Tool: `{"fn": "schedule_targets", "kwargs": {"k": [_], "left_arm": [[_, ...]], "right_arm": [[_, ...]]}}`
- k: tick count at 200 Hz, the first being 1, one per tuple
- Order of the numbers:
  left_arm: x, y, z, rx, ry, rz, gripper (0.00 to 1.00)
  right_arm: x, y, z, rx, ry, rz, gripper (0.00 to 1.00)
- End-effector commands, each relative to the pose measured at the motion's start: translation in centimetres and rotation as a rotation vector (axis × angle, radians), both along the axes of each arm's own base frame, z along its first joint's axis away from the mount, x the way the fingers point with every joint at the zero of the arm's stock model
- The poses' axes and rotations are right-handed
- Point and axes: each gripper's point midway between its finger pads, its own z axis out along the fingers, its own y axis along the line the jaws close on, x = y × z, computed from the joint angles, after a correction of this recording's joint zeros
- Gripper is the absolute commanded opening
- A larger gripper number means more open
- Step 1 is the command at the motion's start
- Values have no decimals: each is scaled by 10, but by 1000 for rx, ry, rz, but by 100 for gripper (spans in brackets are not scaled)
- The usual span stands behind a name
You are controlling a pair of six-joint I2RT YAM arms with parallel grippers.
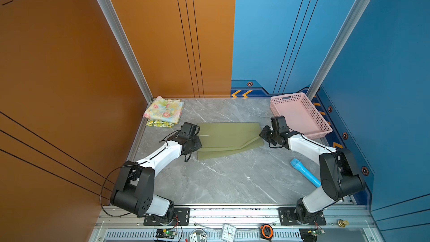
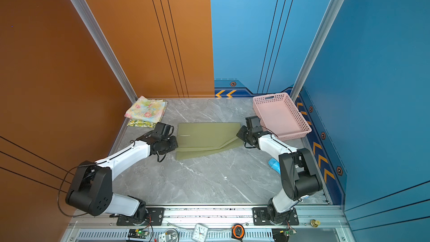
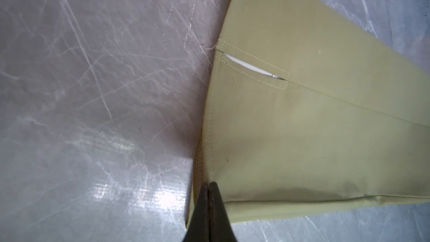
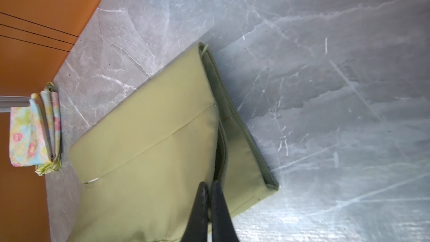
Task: Fold and stack skirts
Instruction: Smooth out the skirt at the center of the table.
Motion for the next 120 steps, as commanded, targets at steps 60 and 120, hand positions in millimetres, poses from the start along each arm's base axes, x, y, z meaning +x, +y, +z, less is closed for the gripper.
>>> {"fn": "schedule_targets", "kwargs": {"k": [60, 120], "left_arm": [[-27, -2, -28, 8, 63, -25, 0], [-27, 3, -13, 29, 29, -20, 51]], "right_arm": [[-26, -8, -30, -94, 87, 46, 31], [-29, -13, -17, -97, 65, 64, 61]]}}
